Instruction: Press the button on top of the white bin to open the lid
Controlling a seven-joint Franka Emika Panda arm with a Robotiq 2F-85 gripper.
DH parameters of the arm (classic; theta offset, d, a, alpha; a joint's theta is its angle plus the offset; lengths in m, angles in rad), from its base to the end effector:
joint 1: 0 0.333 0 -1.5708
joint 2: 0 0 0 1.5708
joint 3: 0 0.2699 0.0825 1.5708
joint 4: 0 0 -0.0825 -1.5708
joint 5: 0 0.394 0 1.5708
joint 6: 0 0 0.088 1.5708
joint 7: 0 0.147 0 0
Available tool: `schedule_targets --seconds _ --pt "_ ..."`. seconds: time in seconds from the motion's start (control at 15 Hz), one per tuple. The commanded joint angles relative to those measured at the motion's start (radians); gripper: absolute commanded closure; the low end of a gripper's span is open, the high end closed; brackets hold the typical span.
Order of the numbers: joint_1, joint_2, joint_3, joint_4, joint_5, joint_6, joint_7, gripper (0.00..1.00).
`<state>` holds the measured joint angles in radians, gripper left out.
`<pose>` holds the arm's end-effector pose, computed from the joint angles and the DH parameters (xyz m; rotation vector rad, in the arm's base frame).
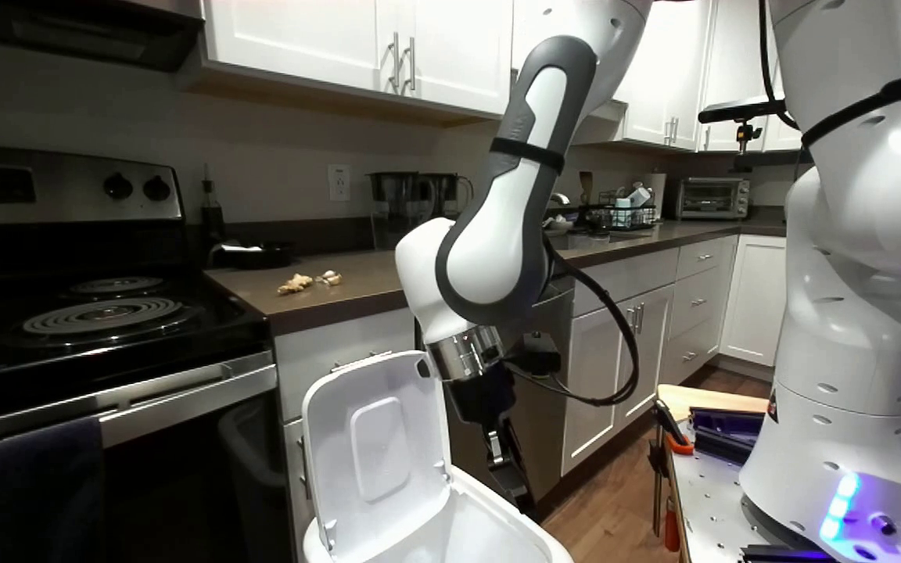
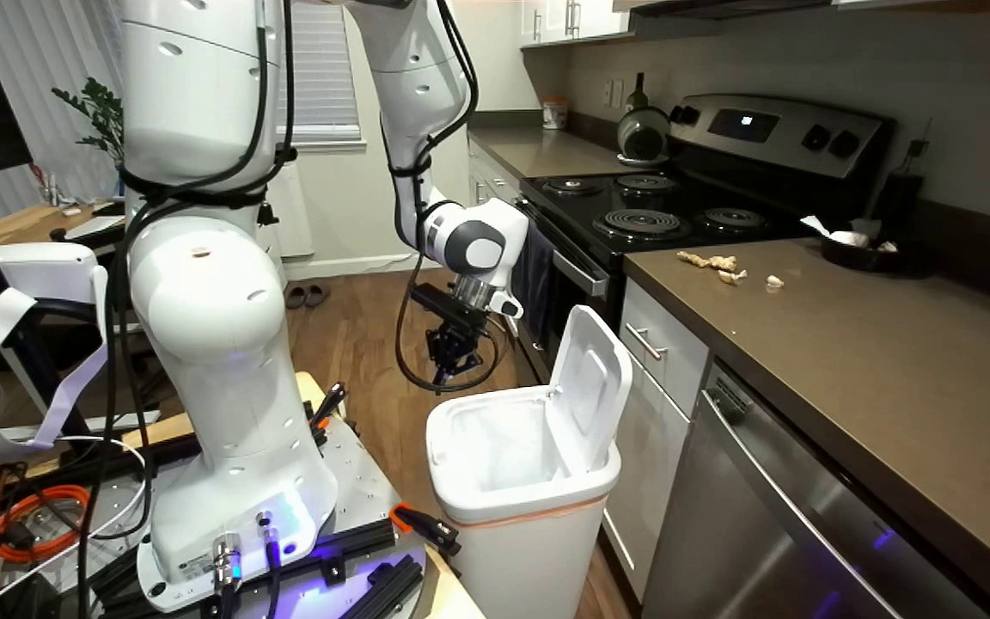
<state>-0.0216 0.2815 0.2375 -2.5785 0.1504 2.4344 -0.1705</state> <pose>0.3524 0.0975 0.0473 -2.9219 -0.3760 0.6347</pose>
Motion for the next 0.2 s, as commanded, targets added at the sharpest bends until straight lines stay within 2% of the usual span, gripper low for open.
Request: schedule_targets --seconds 0.0,0.13 --pt "0.011 -0.097 -0.011 -0.053 0.060 -0.042 -0.056 0.97" --pt "0.016 -0.120 -0.018 -0.068 0.074 -0.047 -0.065 0.97"
